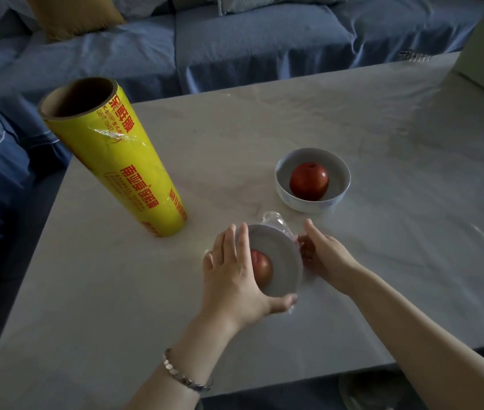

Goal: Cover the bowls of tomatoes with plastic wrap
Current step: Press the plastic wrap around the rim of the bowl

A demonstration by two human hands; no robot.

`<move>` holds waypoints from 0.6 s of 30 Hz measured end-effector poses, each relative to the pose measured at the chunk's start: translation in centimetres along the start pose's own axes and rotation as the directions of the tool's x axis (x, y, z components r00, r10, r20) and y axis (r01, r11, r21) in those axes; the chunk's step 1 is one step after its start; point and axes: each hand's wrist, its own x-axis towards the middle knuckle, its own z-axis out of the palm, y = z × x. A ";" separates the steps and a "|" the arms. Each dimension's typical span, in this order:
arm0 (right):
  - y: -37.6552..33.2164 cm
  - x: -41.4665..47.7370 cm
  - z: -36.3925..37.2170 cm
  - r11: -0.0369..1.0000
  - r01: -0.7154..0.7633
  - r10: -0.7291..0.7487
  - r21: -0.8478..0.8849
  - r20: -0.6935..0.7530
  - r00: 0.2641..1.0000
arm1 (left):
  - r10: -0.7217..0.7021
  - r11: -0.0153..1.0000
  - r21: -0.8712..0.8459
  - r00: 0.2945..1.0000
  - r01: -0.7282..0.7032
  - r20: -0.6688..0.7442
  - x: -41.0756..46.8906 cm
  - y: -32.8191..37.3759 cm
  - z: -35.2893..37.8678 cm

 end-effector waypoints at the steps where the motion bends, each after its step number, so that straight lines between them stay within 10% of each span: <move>1: 0.2 -0.2 -0.3 0.999 0.029 -0.027 -0.028 0.050 0.998 | -0.056 0.998 -0.027 0.998 0.055 -0.031 -0.1 0.4 0.2; 7: 0.7 -0.6 -0.3 0.938 0.144 -0.114 -0.315 0.111 0.987 | -0.205 0.974 -0.112 0.976 0.196 -0.079 -0.5 1.4 0.4; 18: -2.5 -2.3 -0.8 0.974 0.188 -0.187 -0.125 0.019 0.982 | 0.156 0.978 0.115 0.973 -0.177 0.168 2.1 -1.3 -1.4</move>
